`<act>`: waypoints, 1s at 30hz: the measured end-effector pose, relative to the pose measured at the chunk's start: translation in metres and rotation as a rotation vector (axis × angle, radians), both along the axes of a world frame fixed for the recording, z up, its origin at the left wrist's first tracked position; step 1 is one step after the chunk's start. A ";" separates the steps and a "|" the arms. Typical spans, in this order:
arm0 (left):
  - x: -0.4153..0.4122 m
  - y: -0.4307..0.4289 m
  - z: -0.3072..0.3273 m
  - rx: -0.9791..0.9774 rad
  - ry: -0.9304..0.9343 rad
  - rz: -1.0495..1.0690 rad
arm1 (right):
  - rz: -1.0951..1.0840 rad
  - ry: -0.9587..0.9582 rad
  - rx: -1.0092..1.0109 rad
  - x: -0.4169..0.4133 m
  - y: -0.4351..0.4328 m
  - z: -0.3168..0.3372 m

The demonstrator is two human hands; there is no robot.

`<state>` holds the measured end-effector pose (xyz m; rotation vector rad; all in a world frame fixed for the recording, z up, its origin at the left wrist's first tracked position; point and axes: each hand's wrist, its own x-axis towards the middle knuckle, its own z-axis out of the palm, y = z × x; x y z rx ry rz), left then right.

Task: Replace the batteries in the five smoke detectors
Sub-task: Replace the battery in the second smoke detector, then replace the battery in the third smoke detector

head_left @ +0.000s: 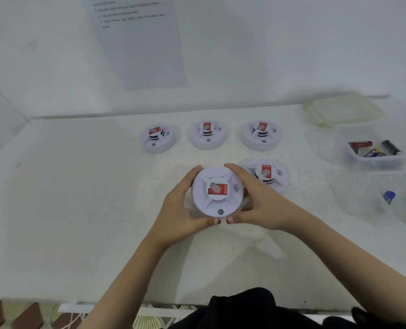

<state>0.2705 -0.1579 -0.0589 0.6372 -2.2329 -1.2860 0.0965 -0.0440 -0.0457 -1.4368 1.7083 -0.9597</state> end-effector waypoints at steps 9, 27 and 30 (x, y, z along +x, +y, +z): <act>-0.011 -0.041 -0.001 0.025 -0.112 -0.010 | -0.043 0.837 0.007 -0.013 -0.039 0.008; -0.019 -0.058 -0.002 -0.100 -0.287 -0.028 | 0.038 0.859 0.051 -0.026 -0.059 -0.002; -0.020 -0.053 0.008 0.012 -0.298 0.036 | 0.063 0.666 0.016 -0.030 -0.054 0.006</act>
